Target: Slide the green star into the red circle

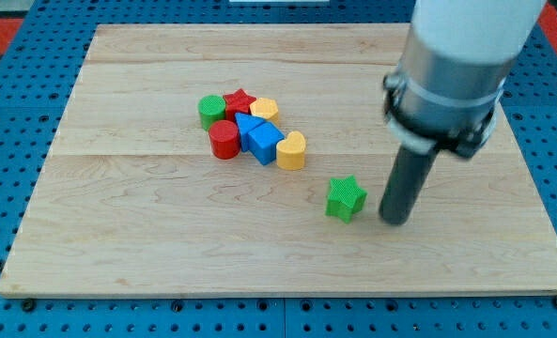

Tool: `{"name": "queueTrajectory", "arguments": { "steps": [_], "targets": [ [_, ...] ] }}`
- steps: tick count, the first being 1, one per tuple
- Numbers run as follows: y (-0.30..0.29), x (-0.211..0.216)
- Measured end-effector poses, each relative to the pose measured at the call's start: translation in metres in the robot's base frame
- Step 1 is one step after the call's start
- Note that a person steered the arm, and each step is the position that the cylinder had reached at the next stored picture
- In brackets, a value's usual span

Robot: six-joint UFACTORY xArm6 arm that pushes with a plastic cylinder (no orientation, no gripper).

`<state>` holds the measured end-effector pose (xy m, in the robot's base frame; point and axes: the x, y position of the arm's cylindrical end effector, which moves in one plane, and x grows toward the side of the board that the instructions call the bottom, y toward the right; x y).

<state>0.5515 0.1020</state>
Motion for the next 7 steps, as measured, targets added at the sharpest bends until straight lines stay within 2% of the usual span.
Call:
{"name": "queueTrajectory", "arguments": {
  "steps": [2, 3, 4, 6, 7],
  "targets": [
    [-0.090, -0.017],
    [-0.047, 0.003],
    [0.026, -0.013],
    [-0.036, -0.024],
    [-0.038, -0.022]
  ]
}}
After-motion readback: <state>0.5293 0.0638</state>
